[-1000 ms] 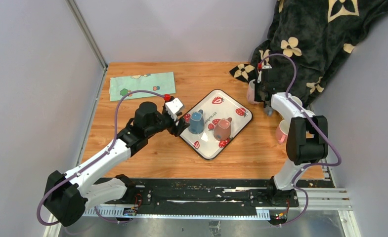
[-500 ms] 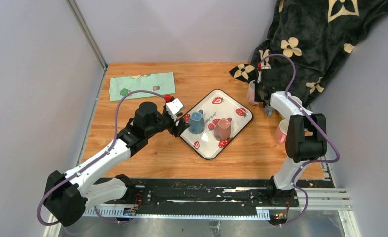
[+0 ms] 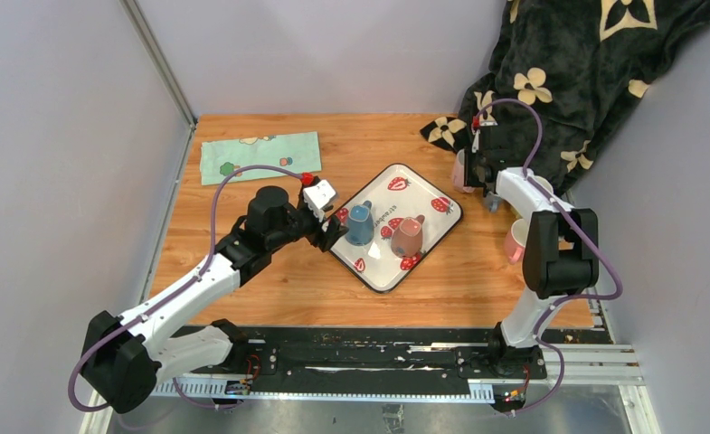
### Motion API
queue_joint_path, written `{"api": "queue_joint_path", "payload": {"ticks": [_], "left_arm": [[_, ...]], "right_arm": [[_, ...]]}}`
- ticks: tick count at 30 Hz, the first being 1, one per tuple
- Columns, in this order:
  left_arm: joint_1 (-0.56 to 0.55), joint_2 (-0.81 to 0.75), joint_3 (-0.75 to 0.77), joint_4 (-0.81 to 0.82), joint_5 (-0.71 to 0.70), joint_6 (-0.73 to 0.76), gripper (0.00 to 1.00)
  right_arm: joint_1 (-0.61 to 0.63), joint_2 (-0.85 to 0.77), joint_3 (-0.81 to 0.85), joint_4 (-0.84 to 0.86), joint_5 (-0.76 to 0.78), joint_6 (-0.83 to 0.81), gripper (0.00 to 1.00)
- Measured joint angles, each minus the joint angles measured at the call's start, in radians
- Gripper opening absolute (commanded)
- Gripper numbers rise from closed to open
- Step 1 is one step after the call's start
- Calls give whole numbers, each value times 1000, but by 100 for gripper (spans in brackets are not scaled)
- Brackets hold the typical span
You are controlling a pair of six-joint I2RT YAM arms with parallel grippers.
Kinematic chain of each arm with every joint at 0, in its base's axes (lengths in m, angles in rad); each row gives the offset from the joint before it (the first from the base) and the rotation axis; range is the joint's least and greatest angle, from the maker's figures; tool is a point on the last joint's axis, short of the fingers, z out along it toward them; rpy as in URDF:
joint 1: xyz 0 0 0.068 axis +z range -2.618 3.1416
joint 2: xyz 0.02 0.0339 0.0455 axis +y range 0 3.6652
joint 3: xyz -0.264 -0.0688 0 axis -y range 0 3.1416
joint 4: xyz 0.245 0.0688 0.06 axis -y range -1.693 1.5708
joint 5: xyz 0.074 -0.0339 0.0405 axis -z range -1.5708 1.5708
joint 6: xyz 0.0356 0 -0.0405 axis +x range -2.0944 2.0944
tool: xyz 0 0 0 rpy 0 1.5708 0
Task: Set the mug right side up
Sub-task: Place the cup at the corner of the board.
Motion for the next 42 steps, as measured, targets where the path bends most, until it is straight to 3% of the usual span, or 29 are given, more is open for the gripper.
{"api": "queue_joint_path", "payload": {"ticks": [10,26,36,42], "left_arm": [[0,5,0,0,-3,-4,75],[0,11,9,-1,-92,-78,79],[0,66,158,-62,-211,-209,80],[0,191,329,-174,-262,-285,76]], "right_arm": [[-1,-81,0,-20,0,1,40],[-1,-357,-84,-37,-63,82,40],[-1,-500,-172,-64,-196,144,39],[0,-558,-232,-76,-259,174,39]]}}
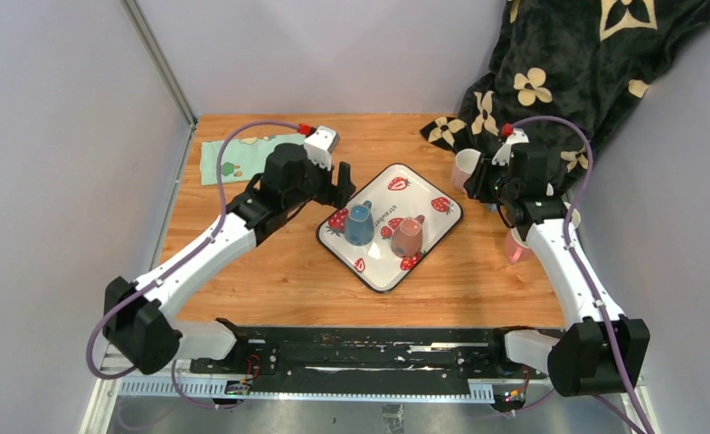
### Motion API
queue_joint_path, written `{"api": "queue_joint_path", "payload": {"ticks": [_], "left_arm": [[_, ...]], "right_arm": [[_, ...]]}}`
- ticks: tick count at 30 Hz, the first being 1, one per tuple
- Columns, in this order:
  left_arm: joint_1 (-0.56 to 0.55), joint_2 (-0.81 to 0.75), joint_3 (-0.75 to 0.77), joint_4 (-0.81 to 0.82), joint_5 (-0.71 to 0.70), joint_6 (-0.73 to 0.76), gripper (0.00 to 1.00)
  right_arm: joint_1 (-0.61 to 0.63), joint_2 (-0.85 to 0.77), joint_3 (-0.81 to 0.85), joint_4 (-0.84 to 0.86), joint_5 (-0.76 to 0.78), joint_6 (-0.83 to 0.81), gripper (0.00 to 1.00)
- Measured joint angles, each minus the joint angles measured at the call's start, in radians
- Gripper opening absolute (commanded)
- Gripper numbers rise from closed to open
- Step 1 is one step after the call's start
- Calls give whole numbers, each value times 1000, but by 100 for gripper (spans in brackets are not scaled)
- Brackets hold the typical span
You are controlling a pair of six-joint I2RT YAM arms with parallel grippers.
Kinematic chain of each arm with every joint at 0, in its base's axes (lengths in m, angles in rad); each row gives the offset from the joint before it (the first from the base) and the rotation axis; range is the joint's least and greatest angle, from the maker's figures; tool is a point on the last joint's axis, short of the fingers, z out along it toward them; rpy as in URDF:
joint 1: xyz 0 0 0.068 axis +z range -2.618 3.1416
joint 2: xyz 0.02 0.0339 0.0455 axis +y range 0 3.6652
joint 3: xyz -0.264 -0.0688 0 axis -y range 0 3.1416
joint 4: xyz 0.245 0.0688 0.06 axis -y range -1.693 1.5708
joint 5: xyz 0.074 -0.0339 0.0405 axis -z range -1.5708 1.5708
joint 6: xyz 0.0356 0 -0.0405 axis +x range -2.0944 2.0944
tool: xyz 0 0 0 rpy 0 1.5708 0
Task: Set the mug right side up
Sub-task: Turn over the cup on the tray.
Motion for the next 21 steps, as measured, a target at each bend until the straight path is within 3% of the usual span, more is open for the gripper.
{"api": "queue_joint_path", "payload": {"ticks": [14,21], "left_arm": [[0,569,681,-468,-18,-28,68],[0,776,847,-649,-23,-6,65]], "right_arm": [[1,-146,-137,-37,-37,26,39],[1,-167,-145,-39,-35,25,39]]}}
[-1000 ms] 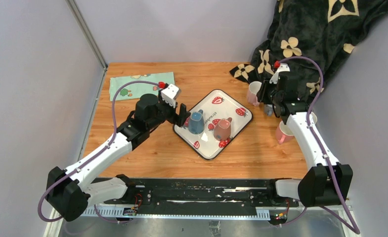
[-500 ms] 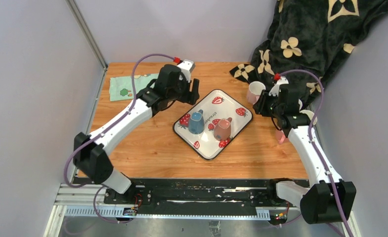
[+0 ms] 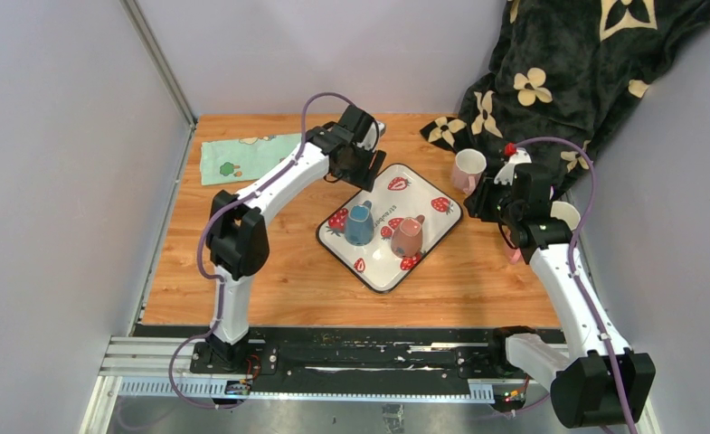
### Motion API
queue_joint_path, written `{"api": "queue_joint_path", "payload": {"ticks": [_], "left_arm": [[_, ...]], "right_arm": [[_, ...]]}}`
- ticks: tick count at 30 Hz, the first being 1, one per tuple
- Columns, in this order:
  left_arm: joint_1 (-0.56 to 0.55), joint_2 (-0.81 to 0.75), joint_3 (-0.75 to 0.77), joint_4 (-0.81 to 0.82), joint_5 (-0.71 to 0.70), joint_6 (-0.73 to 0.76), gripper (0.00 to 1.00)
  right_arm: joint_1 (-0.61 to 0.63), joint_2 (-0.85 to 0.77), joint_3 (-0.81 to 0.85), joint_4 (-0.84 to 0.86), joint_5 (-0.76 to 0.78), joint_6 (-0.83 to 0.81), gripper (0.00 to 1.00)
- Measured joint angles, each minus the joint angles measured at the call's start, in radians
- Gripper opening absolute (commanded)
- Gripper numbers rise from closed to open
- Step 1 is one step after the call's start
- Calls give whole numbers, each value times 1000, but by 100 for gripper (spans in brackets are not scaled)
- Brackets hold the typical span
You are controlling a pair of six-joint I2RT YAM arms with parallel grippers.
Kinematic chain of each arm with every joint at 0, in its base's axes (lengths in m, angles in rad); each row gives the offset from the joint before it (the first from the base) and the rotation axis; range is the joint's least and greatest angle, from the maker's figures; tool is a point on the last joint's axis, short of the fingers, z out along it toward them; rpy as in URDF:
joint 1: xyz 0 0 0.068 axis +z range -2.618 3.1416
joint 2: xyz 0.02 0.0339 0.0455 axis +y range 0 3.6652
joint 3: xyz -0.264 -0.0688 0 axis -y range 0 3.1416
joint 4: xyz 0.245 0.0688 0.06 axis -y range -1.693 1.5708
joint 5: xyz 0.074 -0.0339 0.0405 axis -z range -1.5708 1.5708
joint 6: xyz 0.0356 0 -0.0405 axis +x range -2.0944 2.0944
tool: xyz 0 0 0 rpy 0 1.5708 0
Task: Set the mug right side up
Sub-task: Turn over the cup on the tray.
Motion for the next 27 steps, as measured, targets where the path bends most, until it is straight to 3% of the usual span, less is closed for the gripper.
{"api": "queue_joint_path", "payload": {"ticks": [19,27], "left_arm": [[-3,140,64,-92,24,19,60],[-14,172,65,-93,41,24,52]], "right_arm": [[0,0,-5,-1,6,-5,39],[0,0,-5,-1,6,-7,39]]}}
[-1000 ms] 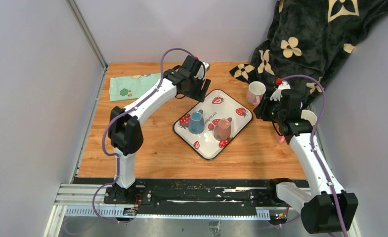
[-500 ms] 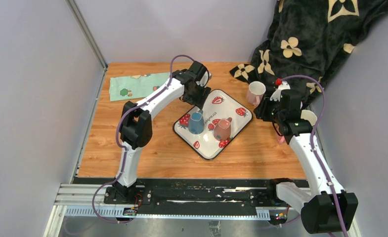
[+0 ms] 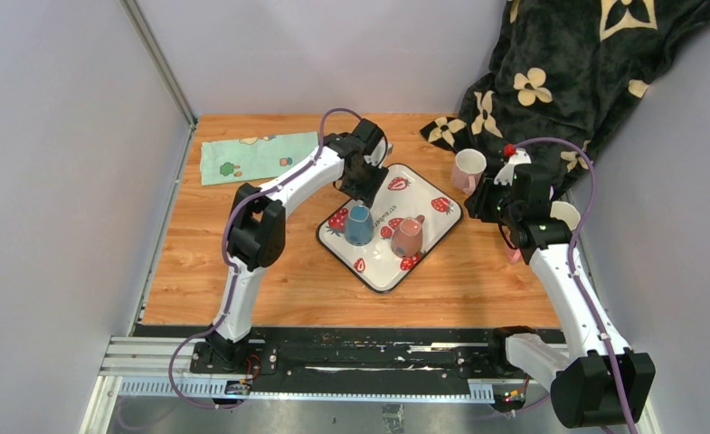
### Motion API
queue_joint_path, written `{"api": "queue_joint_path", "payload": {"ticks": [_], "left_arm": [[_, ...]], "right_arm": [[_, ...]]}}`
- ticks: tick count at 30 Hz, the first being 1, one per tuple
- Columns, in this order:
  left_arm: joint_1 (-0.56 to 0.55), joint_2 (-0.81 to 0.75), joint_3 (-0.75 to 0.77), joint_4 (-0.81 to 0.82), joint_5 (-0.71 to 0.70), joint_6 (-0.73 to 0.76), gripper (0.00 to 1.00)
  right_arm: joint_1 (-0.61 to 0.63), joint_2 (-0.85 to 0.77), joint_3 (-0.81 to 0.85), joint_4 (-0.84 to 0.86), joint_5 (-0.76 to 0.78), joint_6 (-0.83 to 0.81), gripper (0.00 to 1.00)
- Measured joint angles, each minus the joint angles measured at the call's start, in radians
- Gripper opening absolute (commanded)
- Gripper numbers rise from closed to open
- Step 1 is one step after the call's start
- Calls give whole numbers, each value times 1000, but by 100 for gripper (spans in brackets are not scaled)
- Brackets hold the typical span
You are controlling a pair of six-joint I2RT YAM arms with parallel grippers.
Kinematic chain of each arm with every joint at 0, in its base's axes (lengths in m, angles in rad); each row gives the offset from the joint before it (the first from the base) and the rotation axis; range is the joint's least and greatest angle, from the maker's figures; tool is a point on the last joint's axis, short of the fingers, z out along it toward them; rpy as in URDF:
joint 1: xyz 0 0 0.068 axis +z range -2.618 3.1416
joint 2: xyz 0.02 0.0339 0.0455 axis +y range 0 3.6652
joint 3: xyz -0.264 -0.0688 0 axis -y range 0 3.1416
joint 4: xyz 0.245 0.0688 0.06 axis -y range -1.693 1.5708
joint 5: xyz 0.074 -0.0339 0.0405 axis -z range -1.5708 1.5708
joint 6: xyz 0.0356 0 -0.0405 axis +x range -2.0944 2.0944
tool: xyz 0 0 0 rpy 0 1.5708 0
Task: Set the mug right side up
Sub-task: Turn over the cup on the tray.
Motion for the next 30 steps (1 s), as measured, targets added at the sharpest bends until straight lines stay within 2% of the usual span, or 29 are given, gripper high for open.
{"api": "queue_joint_path", "payload": {"ticks": [13,20,30], "left_arm": [[-4,34,10,-2,10,10,43],[-9,41,14,-3,10,8,26],[-11,40,16,-4,29,11,10]], "right_arm": [[0,0,0,0,0,-1,39],[0,0,0,0,0,-2,39],[0,0,0,0,0,-3,39]]}}
